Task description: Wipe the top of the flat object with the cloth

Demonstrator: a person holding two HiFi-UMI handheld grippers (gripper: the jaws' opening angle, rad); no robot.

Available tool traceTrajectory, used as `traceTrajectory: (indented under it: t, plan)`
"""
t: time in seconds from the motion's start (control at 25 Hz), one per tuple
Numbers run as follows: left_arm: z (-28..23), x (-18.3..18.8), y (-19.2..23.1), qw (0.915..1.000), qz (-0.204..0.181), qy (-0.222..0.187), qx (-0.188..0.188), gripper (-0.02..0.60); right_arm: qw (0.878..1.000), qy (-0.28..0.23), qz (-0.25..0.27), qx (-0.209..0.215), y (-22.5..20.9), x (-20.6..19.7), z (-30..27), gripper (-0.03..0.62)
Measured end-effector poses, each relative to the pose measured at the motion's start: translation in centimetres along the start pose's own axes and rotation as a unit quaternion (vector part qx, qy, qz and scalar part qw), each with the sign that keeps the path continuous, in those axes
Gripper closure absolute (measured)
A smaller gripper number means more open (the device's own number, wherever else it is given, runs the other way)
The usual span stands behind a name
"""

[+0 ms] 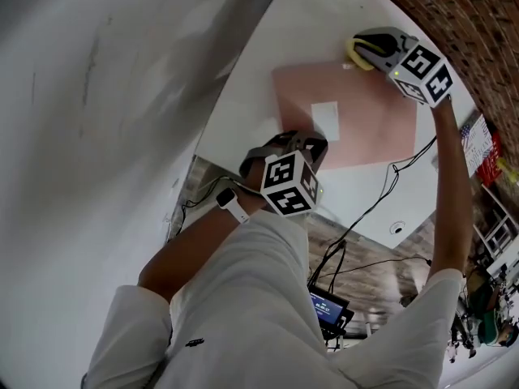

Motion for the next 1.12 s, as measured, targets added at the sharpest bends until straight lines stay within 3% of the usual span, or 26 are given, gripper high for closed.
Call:
traceTrajectory:
  t: [0.68,1.0,1.12]
  plan:
    - [-0.2,0.1,0.0,0.9997,-0.016,-0.014,0.012,0.565,0.992,-0.022,0.047,0.113,8.0,7.0,-7.9,0.548]
    - [0.4,0.1,-0.2,0.998,-0.041,-0.041,0.025,0.565,0.989,-0.058,0.026,0.136,10.8,10.1,-9.7,0.547]
    - [1.5,0.0,-0.5,0.9965,-0.045,-0.062,0.034,0.565,0.988,-0.087,0.015,0.124,11.6,11.6,-9.5,0.546]
Point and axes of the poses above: the fingertips, and each gripper's own axes: z backward along the fingers, y to its left, x out of its top, the point moved 2 cm from there along z, backward along the fingers, and after that the axes turned 7 degrees about -z, right-handed, at the moved point
